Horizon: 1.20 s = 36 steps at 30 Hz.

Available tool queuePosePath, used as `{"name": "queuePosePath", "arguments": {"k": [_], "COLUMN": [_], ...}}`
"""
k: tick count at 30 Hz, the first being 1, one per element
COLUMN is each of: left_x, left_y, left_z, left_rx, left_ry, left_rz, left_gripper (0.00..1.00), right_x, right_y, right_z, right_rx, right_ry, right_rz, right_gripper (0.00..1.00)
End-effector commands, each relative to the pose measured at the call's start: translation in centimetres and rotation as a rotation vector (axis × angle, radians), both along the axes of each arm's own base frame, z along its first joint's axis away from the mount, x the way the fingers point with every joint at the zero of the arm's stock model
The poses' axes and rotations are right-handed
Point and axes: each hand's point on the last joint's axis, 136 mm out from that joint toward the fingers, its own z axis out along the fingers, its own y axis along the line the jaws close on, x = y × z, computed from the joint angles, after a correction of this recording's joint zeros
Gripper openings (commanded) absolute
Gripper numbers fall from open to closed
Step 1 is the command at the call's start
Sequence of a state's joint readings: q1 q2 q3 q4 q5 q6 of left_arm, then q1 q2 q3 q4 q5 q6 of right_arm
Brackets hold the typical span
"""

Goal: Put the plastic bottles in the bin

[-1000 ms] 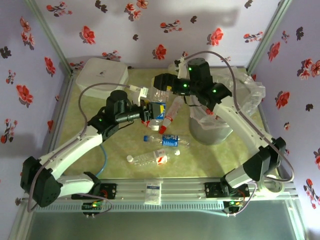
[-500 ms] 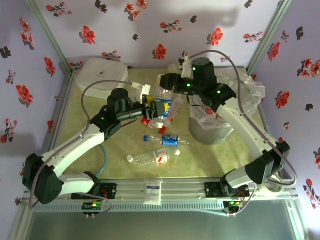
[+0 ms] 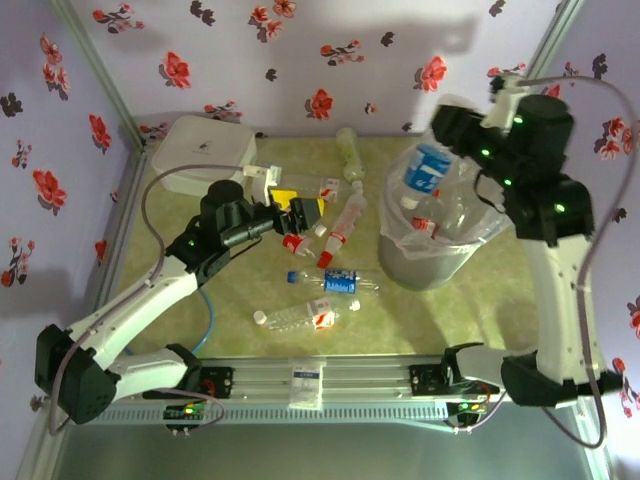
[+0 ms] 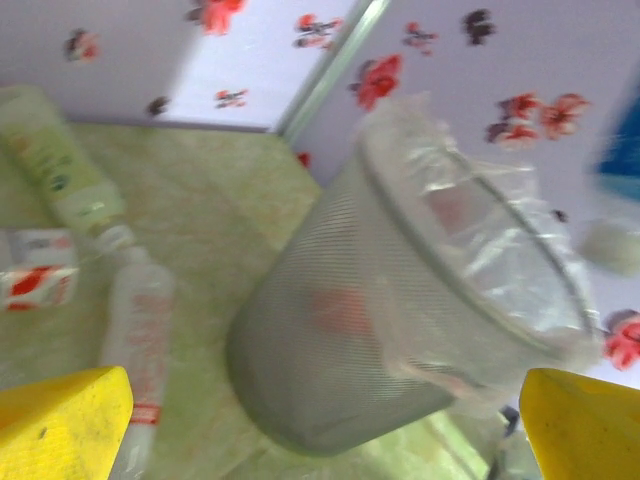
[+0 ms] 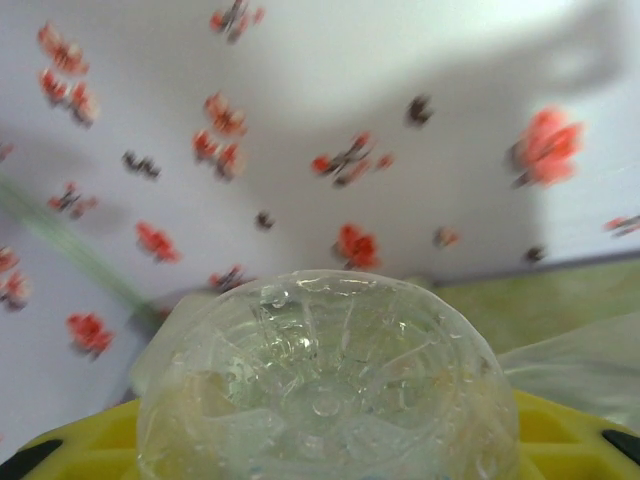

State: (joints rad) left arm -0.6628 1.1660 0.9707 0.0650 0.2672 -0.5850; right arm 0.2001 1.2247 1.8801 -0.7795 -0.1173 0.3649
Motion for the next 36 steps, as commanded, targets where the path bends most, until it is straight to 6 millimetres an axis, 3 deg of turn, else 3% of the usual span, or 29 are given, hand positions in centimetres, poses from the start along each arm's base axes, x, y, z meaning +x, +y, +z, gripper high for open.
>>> {"name": "queuePosePath", "arguments": {"k": [1,4,7,14,19,20,23,25,31,36], "left_x": [1.9,2.7,2.8,2.7,1.8,1.5,0.3,-1.0,-4.7,-7.6], "left_y": [2.7,3.7,3.4,1.8,0.9,0.9,1.0,1.1,2.3,2.5], "left_z": [-5.7,-8.5,-10.8,-14.8,-15.5,-15.5,-15.3,-15.4,-17.1,-18.3], "left_rx": [0.133,0.226,0.307,0.502,0.597,0.615,0.665,0.708,0.864,0.931], "left_ry": [0.159,0.22,0.264,0.317,0.282,0.264,0.22,0.207,0.222,0.231], "left_rz": [0.184,0.247,0.24,0.204,0.125,0.106,0.024,-0.053,-0.201,-0.286], "left_gripper": [1.0,0.99,0.99,0.98,0.95,0.95,0.93,0.92,0.96,1.0], "right_x": [-0.9,-0.7,0.4,4.8,5.4,5.3,4.6,4.1,2.8,1.8], "right_y": [-4.2,-6.1,-6.7,-5.5,-4.5,-4.5,-4.7,-5.1,-6.0,-5.5], "right_z": [-1.8,-4.1,-7.3,-14.3,-17.0,-17.2,-17.4,-16.7,-12.7,-11.2], "right_rx": [-0.169,-0.242,-0.299,-0.369,-0.357,-0.356,-0.368,-0.371,-0.314,-0.259], "right_ry": [0.069,0.141,0.243,0.404,0.474,0.478,0.496,0.479,0.381,0.355], "right_rz": [-0.159,-0.224,-0.227,-0.136,-0.074,-0.072,-0.067,-0.09,-0.142,-0.13], "right_gripper": [0.28,0.28,0.28,0.29,0.34,0.4,0.68,0.76,0.81,0.81]}}
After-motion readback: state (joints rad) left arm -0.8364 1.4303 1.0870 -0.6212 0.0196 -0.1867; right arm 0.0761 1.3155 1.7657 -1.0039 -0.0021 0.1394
